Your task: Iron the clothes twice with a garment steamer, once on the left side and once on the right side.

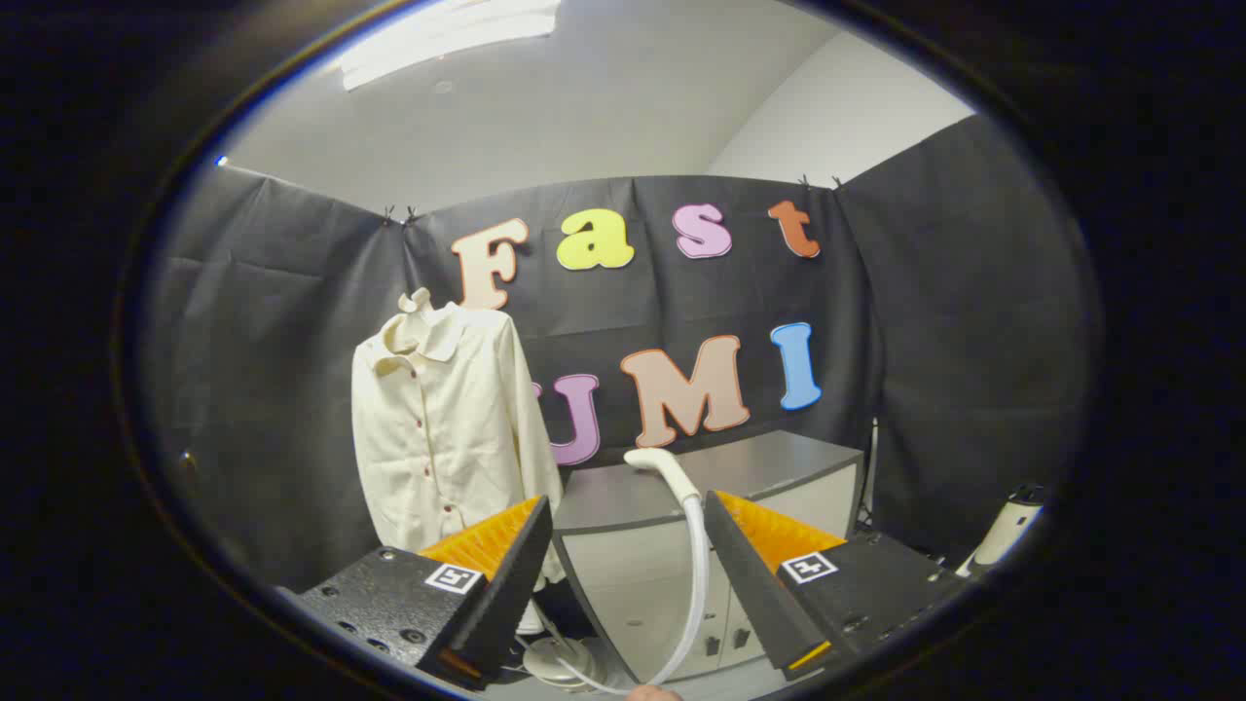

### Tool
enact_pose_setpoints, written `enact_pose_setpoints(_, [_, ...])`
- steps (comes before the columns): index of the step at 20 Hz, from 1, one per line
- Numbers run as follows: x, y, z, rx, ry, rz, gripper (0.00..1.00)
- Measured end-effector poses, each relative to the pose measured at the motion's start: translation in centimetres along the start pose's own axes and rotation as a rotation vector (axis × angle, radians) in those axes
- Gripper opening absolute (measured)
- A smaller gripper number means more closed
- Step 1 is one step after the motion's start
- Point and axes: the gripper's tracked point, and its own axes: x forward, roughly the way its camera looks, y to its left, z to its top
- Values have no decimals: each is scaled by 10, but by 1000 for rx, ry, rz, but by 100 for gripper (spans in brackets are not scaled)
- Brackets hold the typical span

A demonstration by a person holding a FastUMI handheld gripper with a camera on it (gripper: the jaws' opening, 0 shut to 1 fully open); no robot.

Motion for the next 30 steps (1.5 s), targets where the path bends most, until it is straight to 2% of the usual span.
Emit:
enact_pose_setpoints(5, [13,-12,-6,25,46,-10,96])
enact_pose_setpoints(20, [33,-1,-5,-6,56,-34,96])
enact_pose_setpoints(25, [51,8,7,-17,40,-74,96])
enact_pose_setpoints(30, [79,14,24,-24,36,-71,96])
